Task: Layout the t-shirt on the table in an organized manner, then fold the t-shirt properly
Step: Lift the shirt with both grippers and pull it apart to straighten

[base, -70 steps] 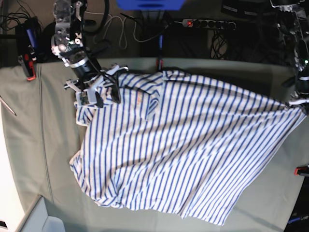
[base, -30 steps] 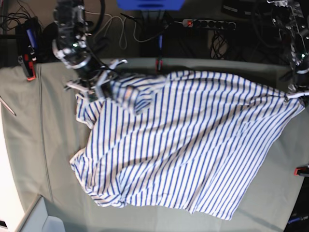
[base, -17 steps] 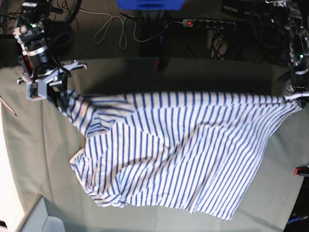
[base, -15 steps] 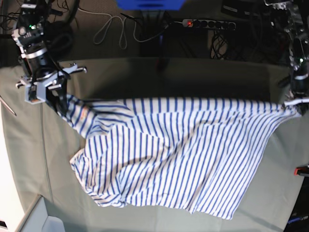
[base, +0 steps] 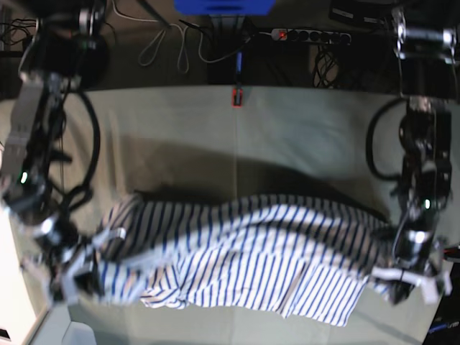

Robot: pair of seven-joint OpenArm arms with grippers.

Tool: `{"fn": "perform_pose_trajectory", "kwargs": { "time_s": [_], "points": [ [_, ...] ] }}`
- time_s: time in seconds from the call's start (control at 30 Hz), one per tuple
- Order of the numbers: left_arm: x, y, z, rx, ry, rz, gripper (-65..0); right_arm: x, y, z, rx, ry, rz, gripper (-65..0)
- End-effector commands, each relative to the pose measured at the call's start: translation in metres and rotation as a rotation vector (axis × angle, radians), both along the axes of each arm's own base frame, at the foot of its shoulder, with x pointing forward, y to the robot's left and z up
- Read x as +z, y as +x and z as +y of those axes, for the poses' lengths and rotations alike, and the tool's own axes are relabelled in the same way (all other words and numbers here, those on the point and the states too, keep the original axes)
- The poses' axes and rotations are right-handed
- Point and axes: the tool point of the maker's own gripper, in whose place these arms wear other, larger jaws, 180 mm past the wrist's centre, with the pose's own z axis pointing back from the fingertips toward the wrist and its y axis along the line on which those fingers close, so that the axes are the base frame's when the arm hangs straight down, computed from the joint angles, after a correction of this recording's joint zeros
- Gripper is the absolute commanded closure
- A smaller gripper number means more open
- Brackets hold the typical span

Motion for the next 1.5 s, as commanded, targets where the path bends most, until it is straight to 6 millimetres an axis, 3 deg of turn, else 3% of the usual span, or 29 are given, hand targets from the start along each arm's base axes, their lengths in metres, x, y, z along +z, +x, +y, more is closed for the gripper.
{"fn": "perform_pose_trajectory", "kwargs": {
  "time_s": [0.0,0.13,0.23,0.37,0.5,0.57,0.7,0.77,0.9,1.03,1.13,1.27,1.4,1.47],
  "points": [
    [0.044,0.021,0.005,0.011,0.027,-0.106,-0.2,0.029,0.018,-0.004,0.01,-0.009,-0.073,0.0],
    [0.109,0.084,-0.001,0.003,0.039,-0.168,-0.2,0.085,0.081,-0.022,0.001,0.016,-0.149,0.0],
    [0.175,0.127,-0.016,-0.015,0.061,-0.225,-0.2,0.14,0.123,-0.037,-0.009,0.075,-0.226,0.0],
    [0.241,0.157,-0.025,-0.004,0.035,-0.272,-0.2,0.212,0.155,-0.052,-0.005,0.163,-0.362,0.0],
    [0.296,0.166,-0.043,-0.063,0.021,-0.338,-0.2,0.285,0.166,-0.069,0.001,0.24,-0.517,0.0],
    [0.304,0.165,-0.051,-0.096,0.032,-0.355,-0.2,0.312,0.165,-0.072,0.005,0.256,-0.57,0.0],
    [0.333,0.152,-0.056,-0.116,0.049,-0.435,-0.2,0.327,0.152,-0.082,-0.01,0.231,-0.623,0.0],
    [0.34,0.142,-0.042,-0.102,0.071,-0.466,-0.2,0.313,0.143,-0.091,-0.034,0.203,-0.616,0.0],
    [0.314,0.125,-0.034,-0.108,0.118,-0.47,-0.2,0.269,0.111,-0.105,-0.099,0.14,-0.579,0.0],
    [0.268,0.105,-0.032,-0.128,0.148,-0.435,-0.2,0.201,0.084,-0.078,-0.062,0.125,-0.509,0.0],
    [0.21,0.088,-0.031,-0.136,0.134,-0.368,-0.2,0.138,0.06,-0.054,-0.027,0.161,-0.419,0.0],
    [0.105,0.054,-0.015,-0.11,0.089,-0.201,-0.2,0.057,0.014,-0.032,0.015,0.239,-0.306,0.0],
    [0.018,0.007,0.003,-0.071,0.063,-0.038,-0.2,0.0,-0.031,-0.021,0.016,0.32,-0.221,0.0],
    [-0.021,-0.028,0.019,-0.033,0.051,0.04,-0.2,-0.022,-0.058,-0.019,0.013,0.349,-0.182,0.0]
  ]
}}
